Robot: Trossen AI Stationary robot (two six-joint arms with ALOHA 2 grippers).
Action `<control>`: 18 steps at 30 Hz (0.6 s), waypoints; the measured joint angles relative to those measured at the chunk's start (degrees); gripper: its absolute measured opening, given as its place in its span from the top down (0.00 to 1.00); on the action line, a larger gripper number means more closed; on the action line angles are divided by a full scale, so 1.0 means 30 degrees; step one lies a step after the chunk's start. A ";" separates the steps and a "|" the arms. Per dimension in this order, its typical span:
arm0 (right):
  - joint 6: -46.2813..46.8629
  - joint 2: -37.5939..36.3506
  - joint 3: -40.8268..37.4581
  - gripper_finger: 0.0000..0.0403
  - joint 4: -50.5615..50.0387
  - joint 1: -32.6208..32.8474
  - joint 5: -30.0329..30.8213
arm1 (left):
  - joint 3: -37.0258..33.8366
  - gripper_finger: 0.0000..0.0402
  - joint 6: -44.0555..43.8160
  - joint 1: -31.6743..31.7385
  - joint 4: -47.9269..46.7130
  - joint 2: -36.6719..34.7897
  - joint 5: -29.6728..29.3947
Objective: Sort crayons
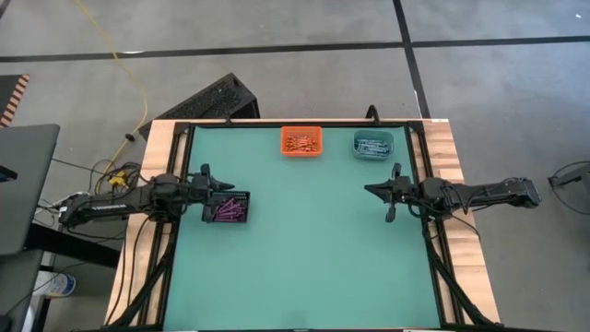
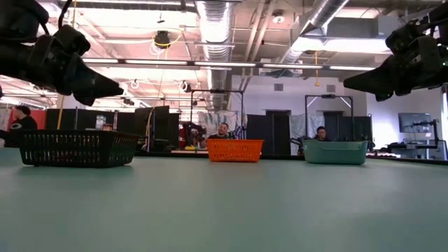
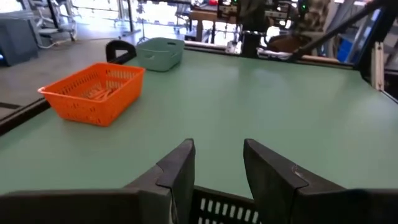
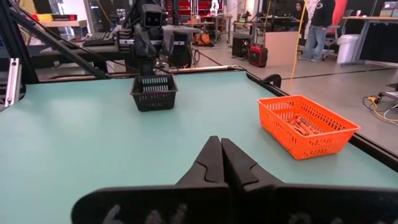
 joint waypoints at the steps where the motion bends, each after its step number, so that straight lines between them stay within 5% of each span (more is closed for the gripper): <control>1: 0.0000 0.0003 0.0000 1.00 -0.0007 0.0000 -0.0005 | 0.0018 0.69 -0.0001 -0.0002 -0.0069 0.0016 0.0062; 18: 0.0001 0.0001 -0.0007 1.00 0.0000 0.0000 0.0002 | 0.0098 0.69 0.0006 -0.0007 -0.0222 0.0009 0.0012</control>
